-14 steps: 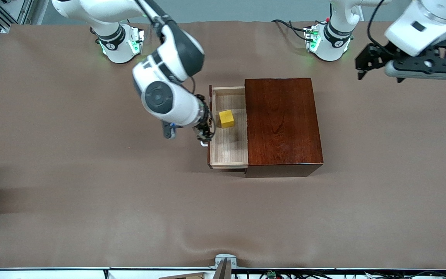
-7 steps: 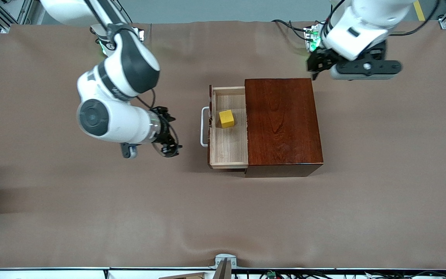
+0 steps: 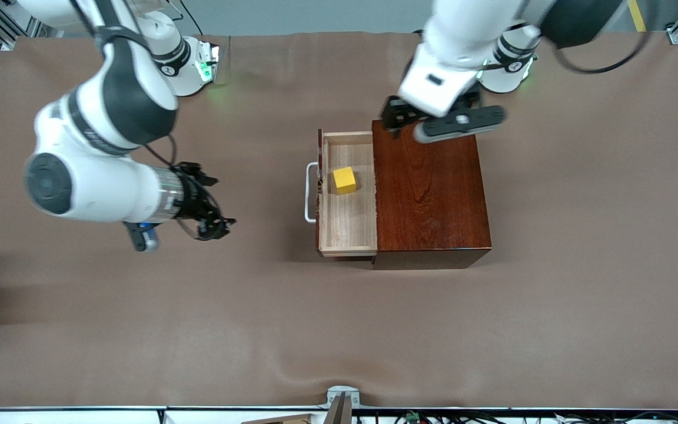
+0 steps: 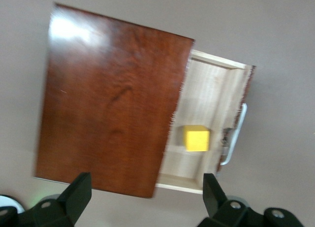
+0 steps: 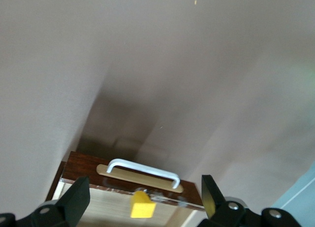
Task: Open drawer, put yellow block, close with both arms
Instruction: 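Withdraw the right gripper while the left gripper reaches the drawer handle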
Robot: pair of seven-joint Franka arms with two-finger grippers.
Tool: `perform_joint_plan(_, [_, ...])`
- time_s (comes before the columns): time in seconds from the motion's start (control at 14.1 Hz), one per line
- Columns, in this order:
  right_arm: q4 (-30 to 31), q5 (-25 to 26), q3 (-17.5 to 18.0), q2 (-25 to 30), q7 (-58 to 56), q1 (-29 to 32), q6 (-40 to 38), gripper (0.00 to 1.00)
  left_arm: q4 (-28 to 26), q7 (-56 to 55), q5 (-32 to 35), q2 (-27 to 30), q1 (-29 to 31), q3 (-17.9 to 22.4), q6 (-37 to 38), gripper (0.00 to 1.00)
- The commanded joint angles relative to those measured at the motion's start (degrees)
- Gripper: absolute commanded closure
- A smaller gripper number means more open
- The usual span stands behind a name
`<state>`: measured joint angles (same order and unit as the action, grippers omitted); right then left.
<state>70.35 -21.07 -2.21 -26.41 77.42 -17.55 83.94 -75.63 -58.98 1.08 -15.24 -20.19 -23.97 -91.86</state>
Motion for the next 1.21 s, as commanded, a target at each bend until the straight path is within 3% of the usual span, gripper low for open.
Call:
perform_joint_plan(0.0, [-1.00,0.15,0.89,1.80,-7.18,4.44,-4.21,0.00,2.59,-9.62,0.06,-5.13,-4.76,0.59,-4.71,0.00])
perform_joint_plan(0.21, [-1.18,0.24,0.80,3.47,-13.68,7.70,-5.97,0.00,3.72,-22.97,4.17,-11.19,-11.08,1.28,-13.68,0.00])
perform_joint_plan(0.36, [-1.18,0.24,0.80,4.17,-16.77,9.81,-6.59,0.00,6.27,-30.37,6.47,-15.85,-17.48,5.05,-16.85,0.00])
perform_joint_plan(0.71, [-1.88,1.99,0.89,6.63,-27.48,13.41,-7.56,0.00,10.15,-45.41,6.22,-26.93,-38.32,25.34,-29.93,0.00])
perform_joint_plan(0.92, [-2.41,2.79,0.80,8.22,-33.37,15.00,-7.65,0.00,11.72,-54.20,6.13,-33.35,-40.11,27.13,-35.57,0.00])
perform_joint_plan(1.14, [-2.41,6.81,0.80,11.28,-42.05,15.70,-8.88,0.00,12.26,-57.29,6.30,-34.50,-40.37,27.48,-35.94,0.00])
